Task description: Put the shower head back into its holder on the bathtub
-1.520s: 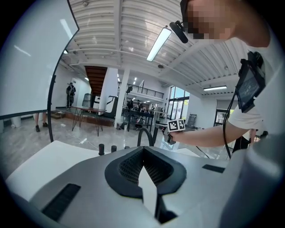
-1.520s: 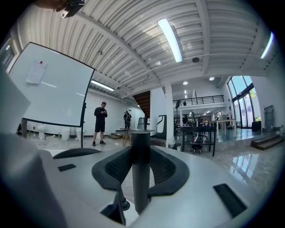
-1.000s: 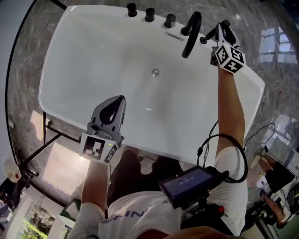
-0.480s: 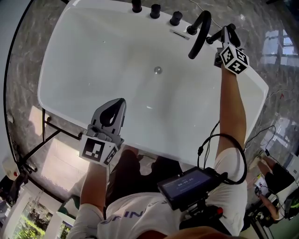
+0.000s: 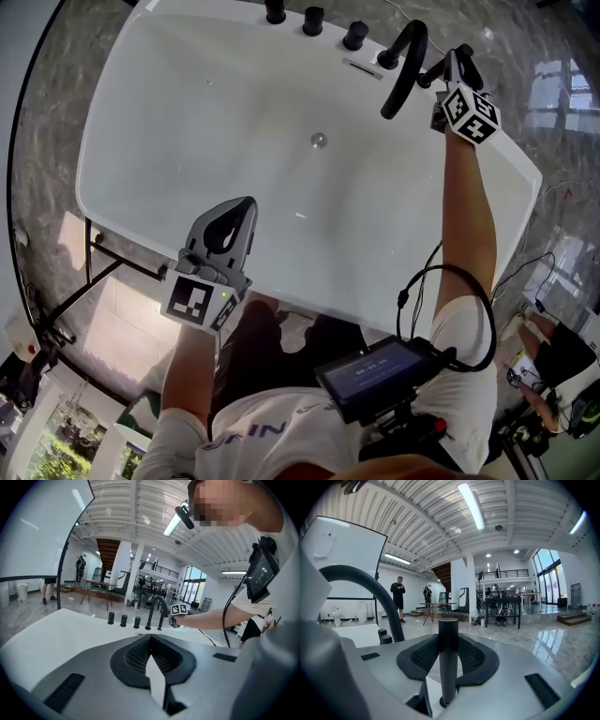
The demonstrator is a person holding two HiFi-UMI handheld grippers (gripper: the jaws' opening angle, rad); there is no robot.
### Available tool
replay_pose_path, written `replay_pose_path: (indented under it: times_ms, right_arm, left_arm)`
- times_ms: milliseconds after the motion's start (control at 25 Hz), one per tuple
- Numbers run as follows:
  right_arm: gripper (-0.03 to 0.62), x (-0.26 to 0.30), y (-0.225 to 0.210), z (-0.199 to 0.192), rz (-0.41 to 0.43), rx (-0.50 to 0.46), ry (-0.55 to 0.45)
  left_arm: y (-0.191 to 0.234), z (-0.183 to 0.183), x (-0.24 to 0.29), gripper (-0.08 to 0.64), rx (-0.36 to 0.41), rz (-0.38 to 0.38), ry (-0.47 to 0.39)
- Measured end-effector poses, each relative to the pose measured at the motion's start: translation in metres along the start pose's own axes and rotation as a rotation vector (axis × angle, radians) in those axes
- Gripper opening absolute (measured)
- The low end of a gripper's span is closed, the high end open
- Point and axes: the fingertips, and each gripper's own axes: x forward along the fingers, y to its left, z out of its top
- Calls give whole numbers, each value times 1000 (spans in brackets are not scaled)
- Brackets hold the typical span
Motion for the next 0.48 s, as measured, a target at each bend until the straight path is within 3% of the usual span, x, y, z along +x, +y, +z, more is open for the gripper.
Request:
replay_pose_path:
  times_ms: [480]
  right_arm:
    - [126,-13,4,-18,14,-41,30]
  left_arm:
    - [-10,-1,3,14,3,-21,10]
